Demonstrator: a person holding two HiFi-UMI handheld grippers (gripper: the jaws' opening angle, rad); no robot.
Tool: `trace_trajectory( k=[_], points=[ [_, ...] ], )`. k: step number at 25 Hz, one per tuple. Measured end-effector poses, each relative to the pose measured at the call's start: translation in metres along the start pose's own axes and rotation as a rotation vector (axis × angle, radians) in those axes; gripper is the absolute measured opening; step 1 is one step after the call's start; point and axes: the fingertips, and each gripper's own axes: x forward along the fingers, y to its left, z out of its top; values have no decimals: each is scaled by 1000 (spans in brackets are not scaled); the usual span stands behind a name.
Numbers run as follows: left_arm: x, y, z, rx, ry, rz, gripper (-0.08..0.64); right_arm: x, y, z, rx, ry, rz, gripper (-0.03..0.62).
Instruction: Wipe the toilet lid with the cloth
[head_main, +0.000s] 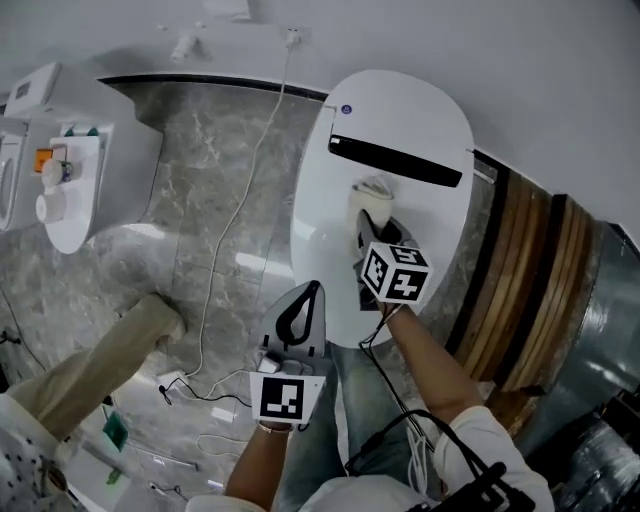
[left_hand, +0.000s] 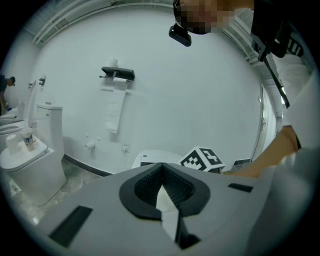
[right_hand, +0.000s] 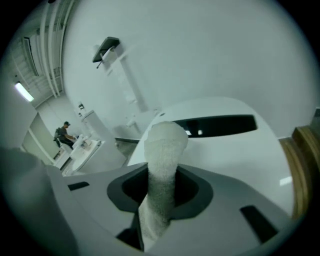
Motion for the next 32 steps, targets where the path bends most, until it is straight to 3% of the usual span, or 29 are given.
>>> trace_trajectory(
  k=[5, 8, 11, 18, 20, 24, 28, 32],
  points=[
    [-14, 22, 11, 20, -30, 62, 12, 43, 107, -37, -65, 118, 190, 101],
    [-11, 26, 23, 35, -65, 58, 12, 56, 118, -51, -61, 175, 186, 101],
    [-7, 17, 39, 74, -129, 29, 12, 48, 80, -47, -48, 127, 128, 101],
    [13, -26, 56, 152, -193, -64, 12, -35, -83, -46, 92, 67, -108, 101],
    [17, -40, 66, 178, -237, -77, 12, -58, -129, -57, 150, 65, -172, 101],
    [14, -67, 90, 209, -347, -87, 12, -96, -189, -69, 174, 79, -269, 101],
    [-6, -77, 91, 215, -366, -80, 12, -107, -180, -66, 210, 48, -301, 101],
    [-33, -60, 87, 213, -360, -30, 12, -86, -90, -63, 147, 14, -153, 101]
  ],
)
